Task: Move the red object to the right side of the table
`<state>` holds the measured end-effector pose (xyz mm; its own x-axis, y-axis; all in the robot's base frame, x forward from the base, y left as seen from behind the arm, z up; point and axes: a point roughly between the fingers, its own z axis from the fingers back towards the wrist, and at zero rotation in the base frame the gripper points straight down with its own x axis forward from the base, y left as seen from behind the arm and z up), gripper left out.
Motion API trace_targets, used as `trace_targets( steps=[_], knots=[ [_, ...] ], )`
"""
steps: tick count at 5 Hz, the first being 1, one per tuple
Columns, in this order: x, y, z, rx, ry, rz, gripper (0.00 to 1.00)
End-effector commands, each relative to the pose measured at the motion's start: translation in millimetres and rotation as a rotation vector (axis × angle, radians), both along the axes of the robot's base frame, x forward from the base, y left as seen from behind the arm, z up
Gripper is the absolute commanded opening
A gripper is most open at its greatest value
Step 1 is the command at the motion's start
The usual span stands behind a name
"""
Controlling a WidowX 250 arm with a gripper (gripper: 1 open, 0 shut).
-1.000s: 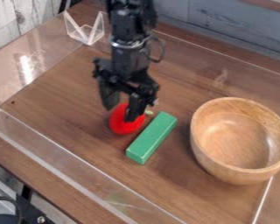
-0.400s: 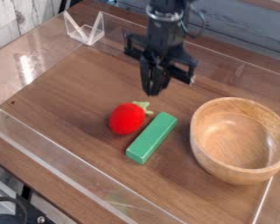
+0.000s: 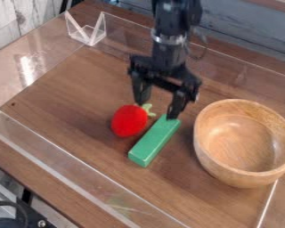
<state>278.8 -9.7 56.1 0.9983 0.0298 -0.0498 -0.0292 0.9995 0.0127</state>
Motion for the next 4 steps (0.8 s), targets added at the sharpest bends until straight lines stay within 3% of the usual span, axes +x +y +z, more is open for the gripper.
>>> trace_targets(
  steps=[1, 2, 3, 4],
  knots=[
    [3.6, 8, -3.6, 0.004, -0.035, -0.013, 1.00],
    [6.1, 13, -10.9, 0.001, -0.034, -0.027, 0.00],
    [8.2, 14, -4.6, 0.000, -0.039, 0.027, 0.00],
    [12.0, 14, 15.2, 0.003, -0.052, 0.075, 0.00]
  ],
)
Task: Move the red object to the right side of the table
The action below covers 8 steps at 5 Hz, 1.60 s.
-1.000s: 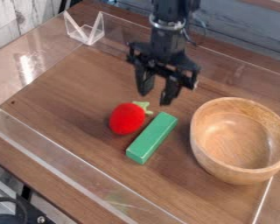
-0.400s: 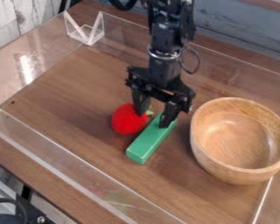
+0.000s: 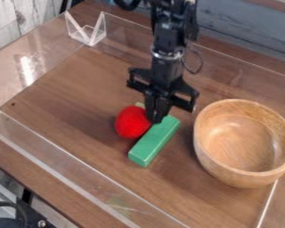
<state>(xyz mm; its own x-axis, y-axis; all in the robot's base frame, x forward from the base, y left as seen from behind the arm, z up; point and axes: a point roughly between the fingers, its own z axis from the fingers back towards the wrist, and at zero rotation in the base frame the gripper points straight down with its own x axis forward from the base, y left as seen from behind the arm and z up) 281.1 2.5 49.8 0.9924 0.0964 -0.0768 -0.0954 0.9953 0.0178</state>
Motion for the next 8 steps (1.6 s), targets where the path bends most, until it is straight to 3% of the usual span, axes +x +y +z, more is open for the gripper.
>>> trace_targets(
  steps=[1, 2, 3, 4, 5, 6, 7, 8],
  knots=[
    [18.9, -5, 42.7, 0.001, -0.110, -0.070, 0.00],
    [26.8, -17, 60.6, -0.010, -0.138, -0.170, 0.00],
    [14.2, 1, 47.5, -0.004, -0.128, -0.109, 1.00],
    [0.5, 21, 35.0, -0.001, -0.116, -0.041, 1.00],
    [-5.3, 24, 17.6, -0.004, -0.115, -0.066, 1.00],
    [-7.0, 25, -0.5, -0.016, -0.108, -0.090, 1.00],
    [-5.3, 21, -7.9, -0.024, -0.104, -0.061, 1.00],
    [-3.2, 17, -6.3, -0.027, -0.103, -0.033, 0.00]
  ],
)
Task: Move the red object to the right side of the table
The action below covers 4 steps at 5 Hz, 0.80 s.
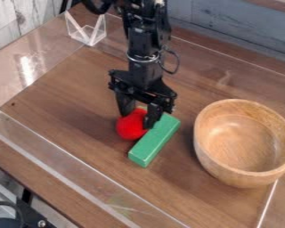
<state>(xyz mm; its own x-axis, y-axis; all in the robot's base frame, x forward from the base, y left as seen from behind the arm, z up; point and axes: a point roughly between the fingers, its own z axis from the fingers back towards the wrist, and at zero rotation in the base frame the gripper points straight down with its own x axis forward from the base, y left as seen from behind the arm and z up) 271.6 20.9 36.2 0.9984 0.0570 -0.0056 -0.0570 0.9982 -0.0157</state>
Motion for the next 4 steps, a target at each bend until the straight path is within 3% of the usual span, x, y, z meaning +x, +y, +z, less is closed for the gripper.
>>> trace_targets(
  steps=[1, 2, 3, 4],
  knots=[
    [6.9, -2, 5.2, 0.001, -0.033, 0.018, 0.00],
    [12.9, -6, 17.3, 0.009, -0.055, 0.015, 0.00],
    [29.4, -11, 36.9, 0.033, -0.071, -0.029, 0.00],
    [61.9, -34, 61.4, 0.051, -0.113, -0.120, 0.00]
  ],
)
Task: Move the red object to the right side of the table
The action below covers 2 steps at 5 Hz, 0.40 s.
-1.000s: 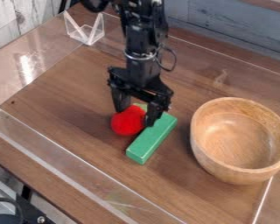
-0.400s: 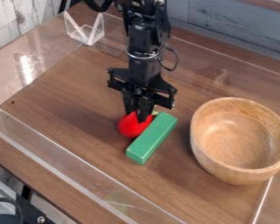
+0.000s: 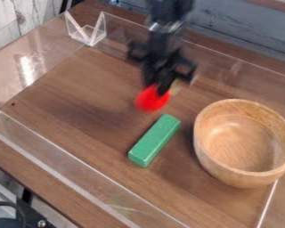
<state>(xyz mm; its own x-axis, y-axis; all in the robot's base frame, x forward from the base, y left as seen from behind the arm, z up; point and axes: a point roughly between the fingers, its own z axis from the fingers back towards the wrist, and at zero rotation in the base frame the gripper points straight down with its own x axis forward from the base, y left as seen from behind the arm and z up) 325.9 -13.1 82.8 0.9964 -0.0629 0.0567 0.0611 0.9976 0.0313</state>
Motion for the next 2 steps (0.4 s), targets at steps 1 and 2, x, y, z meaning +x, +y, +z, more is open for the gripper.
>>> trace_targets(
  steps=[1, 2],
  knots=[
    [28.2, -23.0, 16.3, -0.003, -0.060, -0.027, 0.00],
    [34.8, -18.8, 13.4, 0.005, -0.062, 0.004, 0.00]
  ],
)
